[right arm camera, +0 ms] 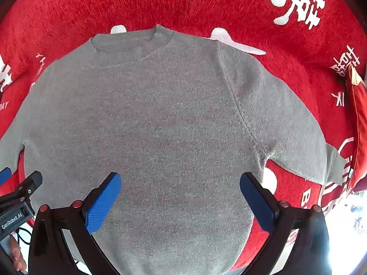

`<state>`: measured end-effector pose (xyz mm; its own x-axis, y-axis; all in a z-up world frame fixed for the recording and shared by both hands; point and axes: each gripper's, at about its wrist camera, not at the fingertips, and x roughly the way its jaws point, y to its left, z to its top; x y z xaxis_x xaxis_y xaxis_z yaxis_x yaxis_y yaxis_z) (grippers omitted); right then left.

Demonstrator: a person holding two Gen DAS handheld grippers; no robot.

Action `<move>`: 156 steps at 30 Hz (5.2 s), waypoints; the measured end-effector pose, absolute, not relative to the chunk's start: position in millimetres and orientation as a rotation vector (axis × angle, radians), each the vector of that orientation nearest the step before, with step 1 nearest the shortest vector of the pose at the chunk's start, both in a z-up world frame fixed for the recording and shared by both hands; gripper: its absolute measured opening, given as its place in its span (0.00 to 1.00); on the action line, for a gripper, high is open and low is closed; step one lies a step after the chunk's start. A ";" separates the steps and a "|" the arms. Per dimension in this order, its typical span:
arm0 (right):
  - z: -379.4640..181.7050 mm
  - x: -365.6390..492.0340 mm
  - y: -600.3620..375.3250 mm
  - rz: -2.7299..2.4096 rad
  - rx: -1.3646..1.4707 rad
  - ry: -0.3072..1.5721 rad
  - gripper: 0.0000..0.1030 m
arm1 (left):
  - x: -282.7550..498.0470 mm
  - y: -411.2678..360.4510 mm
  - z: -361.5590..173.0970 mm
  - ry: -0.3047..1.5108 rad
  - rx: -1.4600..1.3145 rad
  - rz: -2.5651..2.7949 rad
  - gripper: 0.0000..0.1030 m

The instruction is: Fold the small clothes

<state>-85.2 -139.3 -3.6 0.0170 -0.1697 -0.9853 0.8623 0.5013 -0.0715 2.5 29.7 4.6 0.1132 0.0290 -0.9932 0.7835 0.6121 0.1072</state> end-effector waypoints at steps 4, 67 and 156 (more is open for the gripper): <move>-3.7 -86.4 -139.3 -0.908 0.689 1.312 1.00 | 1.0 32.8 6.3 1.357 0.766 -0.641 1.00; -0.1 -69.2 -116.9 -0.886 0.678 1.314 1.00 | 27.5 68.3 0.5 1.380 0.712 -0.605 1.00; 2.3 -141.4 -106.7 -0.920 0.826 1.174 1.00 | -21.0 -56.6 16.2 1.031 0.420 -1.244 0.08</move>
<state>-141.4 -106.7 2.3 0.1319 -0.1568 -0.9788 0.9130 0.4038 0.0583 -21.0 -56.6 16.2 -0.0289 -0.5706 -0.8207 0.9121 0.3209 -0.2552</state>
